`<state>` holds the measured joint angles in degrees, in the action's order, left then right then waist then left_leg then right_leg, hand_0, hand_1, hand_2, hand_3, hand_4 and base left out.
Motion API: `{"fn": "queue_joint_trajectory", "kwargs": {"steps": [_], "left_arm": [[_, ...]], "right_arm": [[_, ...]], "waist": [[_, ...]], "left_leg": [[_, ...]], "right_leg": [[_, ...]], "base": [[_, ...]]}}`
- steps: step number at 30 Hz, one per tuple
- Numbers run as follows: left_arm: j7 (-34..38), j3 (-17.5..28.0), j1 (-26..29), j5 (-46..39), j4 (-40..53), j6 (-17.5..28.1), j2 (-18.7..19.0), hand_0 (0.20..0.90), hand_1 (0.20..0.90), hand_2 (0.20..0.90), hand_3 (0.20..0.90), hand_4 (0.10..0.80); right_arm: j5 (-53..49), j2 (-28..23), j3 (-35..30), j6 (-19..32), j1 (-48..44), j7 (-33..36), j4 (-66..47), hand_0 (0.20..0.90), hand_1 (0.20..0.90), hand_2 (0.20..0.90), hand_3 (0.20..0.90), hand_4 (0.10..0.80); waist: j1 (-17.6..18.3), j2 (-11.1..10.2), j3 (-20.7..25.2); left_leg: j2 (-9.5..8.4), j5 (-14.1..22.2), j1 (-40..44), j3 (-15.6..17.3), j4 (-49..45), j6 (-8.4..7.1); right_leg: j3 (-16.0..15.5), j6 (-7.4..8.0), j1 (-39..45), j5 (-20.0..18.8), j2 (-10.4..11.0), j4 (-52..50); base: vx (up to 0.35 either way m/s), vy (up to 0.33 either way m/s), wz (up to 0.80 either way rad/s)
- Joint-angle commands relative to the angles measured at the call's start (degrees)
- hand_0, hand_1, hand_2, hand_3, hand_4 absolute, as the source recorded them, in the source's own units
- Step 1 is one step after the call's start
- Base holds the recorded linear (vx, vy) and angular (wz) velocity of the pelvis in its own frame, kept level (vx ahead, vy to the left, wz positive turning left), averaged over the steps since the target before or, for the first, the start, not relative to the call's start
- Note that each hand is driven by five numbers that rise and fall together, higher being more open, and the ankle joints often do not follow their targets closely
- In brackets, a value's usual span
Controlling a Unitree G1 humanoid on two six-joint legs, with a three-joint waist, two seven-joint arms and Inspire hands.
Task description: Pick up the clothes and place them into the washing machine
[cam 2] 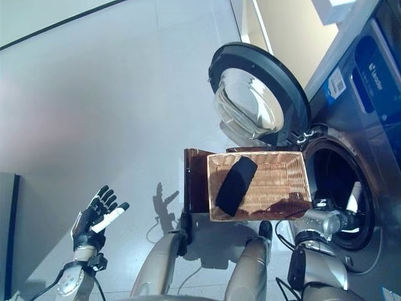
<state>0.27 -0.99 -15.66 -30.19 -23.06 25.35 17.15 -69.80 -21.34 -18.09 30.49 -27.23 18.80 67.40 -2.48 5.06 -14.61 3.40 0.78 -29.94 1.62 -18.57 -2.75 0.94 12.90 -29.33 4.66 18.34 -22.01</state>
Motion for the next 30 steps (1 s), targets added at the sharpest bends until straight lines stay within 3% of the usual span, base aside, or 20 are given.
{"fn": "queue_joint_trajectory", "kwargs": {"steps": [1, 7, 13, 17, 23, 30], "left_arm": [[1.49, 5.11, -0.07, 0.41, 2.56, 5.18, 2.57, 0.900, 0.900, 0.900, 0.900, 0.800], [2.60, 4.45, -0.24, 3.52, 3.62, 5.75, 1.72, 0.900, 0.900, 0.900, 0.900, 0.800], [3.53, 5.43, -0.22, 4.40, 2.03, 5.21, 0.69, 0.900, 0.900, 0.900, 0.900, 0.800], [4.73, 5.13, 0.36, 6.75, 0.86, 4.16, 0.48, 0.900, 0.900, 0.900, 0.900, 0.800], [5.55, 3.68, 0.81, 7.90, 0.85, 3.40, 0.96, 0.900, 0.900, 0.900, 0.900, 0.800], [6.52, 2.07, 1.11, 8.07, 3.29, 3.02, 2.46, 0.900, 0.900, 0.900, 0.900, 0.800]], "right_arm": [[15.19, -2.04, 6.13, -1.40, 1.45, 2.13, 1.18, 0.900, 0.900, 0.900, 0.900, 0.800], [33.15, 0.32, 15.51, -6.46, 4.10, 6.03, 0.92, 0.900, 0.900, 0.900, 0.900, 0.800], [39.17, 4.65, 19.82, -8.39, 5.78, 6.51, -0.93, 0.900, 0.900, 0.900, 0.900, 0.800], [48.38, 8.54, 25.67, -12.15, 4.61, 8.67, 2.58, 0.900, 0.900, 0.900, 0.900, 0.800], [53.15, 13.37, 29.01, -14.44, 1.64, 12.40, 7.26, 0.900, 0.900, 0.900, 0.900, 0.800], [52.80, 14.66, 28.60, -16.34, -3.55, 15.82, 12.56, 0.900, 0.900, 0.900, 0.900, 0.800]], "waist": [[-1.00, -1.96, 2.32], [-1.37, -3.78, 2.38], [-1.58, -4.71, 3.13], [-2.91, -5.63, 4.19], [-4.61, -5.77, 4.19], [-6.65, -4.77, 3.07]], "left_leg": [[0.11, -1.59, 3.25, -1.41, 5.08, -1.47], [0.58, -2.92, 7.32, -1.15, 8.04, -1.78], [0.39, -2.97, 9.29, -1.42, 9.39, -1.75], [0.56, -2.91, 10.59, -1.87, 9.97, -1.59], [-0.04, -2.79, 10.20, -2.77, 9.66, -1.34], [-1.19, -2.60, 7.40, -3.51, 8.08, -1.07]], "right_leg": [[-1.68, -3.23, 4.47, -9.81, -0.34, 9.38], [-4.27, -2.59, 10.12, -11.73, 0.09, 14.60], [-5.33, -2.24, 12.57, -12.42, 0.25, 16.46], [-6.82, -1.90, 14.68, -12.81, 0.29, 17.76], [-8.25, -1.55, 15.68, -12.83, 0.70, 18.11], [-9.28, -1.50, 14.91, -12.85, 1.39, 17.63]], "base": [[0.051, -0.060, -0.01], [0.056, -0.027, -0.04], [0.057, 0.003, 0.05], [0.063, -0.011, 0.03], [0.031, -0.006, 0.13], [-0.023, 0.008, 0.09]]}}
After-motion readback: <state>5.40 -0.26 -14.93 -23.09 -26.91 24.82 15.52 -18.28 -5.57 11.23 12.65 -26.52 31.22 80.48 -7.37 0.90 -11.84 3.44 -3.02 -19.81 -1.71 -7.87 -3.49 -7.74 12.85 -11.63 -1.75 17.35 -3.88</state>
